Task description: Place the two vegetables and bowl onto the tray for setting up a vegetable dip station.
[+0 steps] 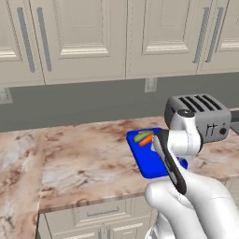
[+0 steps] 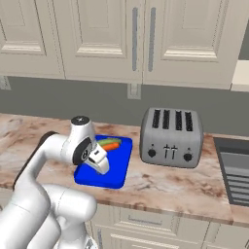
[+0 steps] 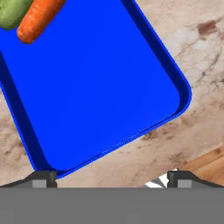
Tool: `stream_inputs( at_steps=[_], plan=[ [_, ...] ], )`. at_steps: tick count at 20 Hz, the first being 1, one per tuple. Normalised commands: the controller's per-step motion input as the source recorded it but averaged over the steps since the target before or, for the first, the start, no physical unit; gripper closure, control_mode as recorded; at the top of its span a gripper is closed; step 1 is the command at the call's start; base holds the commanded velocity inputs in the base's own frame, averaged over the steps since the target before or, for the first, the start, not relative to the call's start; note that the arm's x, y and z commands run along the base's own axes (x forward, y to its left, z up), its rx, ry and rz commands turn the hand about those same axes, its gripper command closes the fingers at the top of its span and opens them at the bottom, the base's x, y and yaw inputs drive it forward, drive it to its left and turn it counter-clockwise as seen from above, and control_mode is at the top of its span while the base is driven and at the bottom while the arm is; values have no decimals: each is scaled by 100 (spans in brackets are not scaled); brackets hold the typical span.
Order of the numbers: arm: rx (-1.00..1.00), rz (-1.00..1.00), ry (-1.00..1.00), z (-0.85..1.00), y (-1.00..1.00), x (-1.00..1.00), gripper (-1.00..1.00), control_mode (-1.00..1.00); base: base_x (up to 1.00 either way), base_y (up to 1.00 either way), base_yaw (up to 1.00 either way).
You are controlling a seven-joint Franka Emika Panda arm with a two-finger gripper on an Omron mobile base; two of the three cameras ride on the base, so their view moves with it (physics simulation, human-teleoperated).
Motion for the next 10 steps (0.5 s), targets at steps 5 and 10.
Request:
stream_inputs(
  at_steps=[5,10],
  plan=[
    [-3,0,1,40,11,-47,-100,-100,0,0,0],
    [-2,0,4,38,5,-37,-100,-100,0,0,0]
  ],
)
